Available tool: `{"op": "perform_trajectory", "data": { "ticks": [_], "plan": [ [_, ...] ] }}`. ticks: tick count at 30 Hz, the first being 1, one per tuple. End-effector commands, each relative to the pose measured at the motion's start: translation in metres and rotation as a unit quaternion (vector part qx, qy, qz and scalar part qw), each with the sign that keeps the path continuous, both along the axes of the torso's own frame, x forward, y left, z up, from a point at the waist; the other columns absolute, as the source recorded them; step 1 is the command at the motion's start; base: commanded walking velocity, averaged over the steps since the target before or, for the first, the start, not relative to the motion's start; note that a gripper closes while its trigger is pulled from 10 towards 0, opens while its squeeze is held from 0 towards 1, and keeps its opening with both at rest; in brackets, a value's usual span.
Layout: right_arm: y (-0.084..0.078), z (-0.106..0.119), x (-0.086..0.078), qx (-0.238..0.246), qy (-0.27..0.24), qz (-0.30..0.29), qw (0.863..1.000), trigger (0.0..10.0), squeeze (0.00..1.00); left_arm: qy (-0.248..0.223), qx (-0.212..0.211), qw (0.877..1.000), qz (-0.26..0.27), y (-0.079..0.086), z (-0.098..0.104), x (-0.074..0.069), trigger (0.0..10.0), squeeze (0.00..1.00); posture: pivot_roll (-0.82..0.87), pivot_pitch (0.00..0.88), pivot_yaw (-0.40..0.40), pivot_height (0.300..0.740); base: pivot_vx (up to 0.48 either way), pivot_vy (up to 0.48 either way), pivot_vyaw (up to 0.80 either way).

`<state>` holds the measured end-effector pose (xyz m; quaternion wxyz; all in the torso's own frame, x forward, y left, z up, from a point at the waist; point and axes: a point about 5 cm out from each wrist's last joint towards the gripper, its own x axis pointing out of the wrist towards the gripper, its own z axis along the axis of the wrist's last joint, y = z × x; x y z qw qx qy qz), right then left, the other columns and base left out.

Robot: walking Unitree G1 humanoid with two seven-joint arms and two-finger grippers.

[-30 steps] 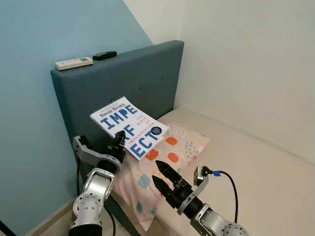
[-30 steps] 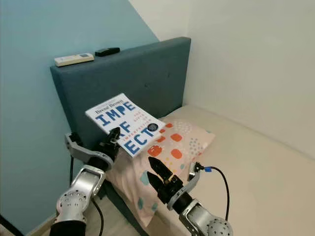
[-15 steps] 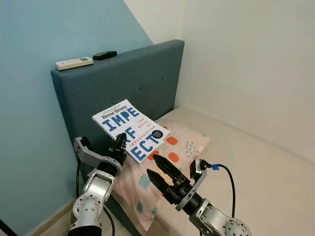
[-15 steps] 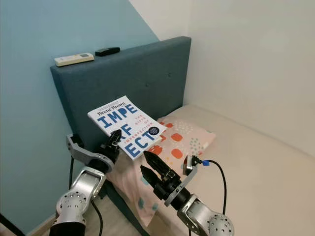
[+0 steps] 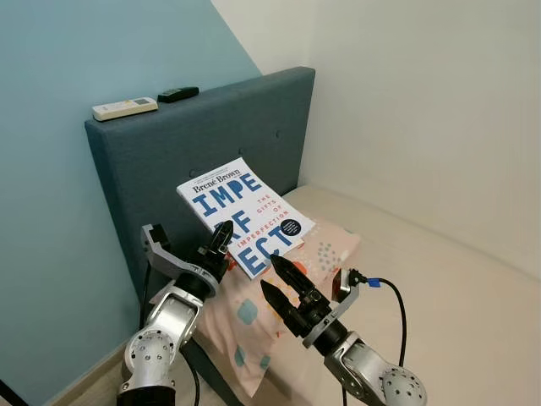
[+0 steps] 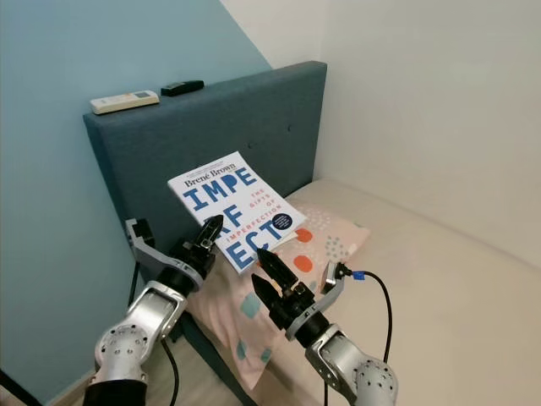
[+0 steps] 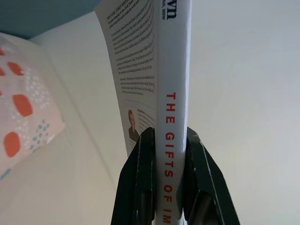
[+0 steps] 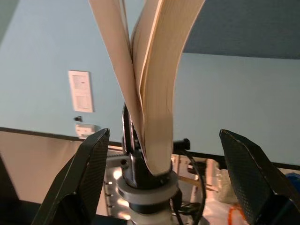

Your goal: Clean up the room

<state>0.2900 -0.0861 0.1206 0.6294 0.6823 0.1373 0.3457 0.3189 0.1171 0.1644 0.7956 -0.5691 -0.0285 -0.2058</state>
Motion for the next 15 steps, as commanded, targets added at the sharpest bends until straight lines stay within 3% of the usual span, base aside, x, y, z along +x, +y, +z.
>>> {"op": "perform_trajectory", "data": {
  "ticks": [1, 14, 15],
  "plan": [
    [0.0071, 0.0006, 0.0004, 0.031, 0.008, -0.006, 0.999, 10.0, 0.0, 0.024, -0.008, 0.999, -0.021, -0.009, -0.0225, -0.0179, 10.0, 0.0, 0.05, 0.083, -0.054, 0.728, 0.0, 0.0, 0.0],
    [0.0089, 0.0064, 0.0045, 0.046, 0.003, -0.008, 0.999, 10.0, 0.0, 0.028, 0.013, 0.999, -0.033, -0.0125, -0.027, -0.0221, 10.0, 0.0, 0.05, 0.077, -0.053, 0.728, 0.0, 0.0, 0.0],
    [0.009, 0.0069, 0.0048, 0.049, 0.003, -0.008, 0.999, 7.5, 0.0, 0.029, 0.015, 0.999, -0.034, -0.0129, -0.0274, -0.0223, 10.0, 0.0, 0.05, 0.078, -0.053, 0.728, 0.0, 0.0, 0.0]
  ]
}}
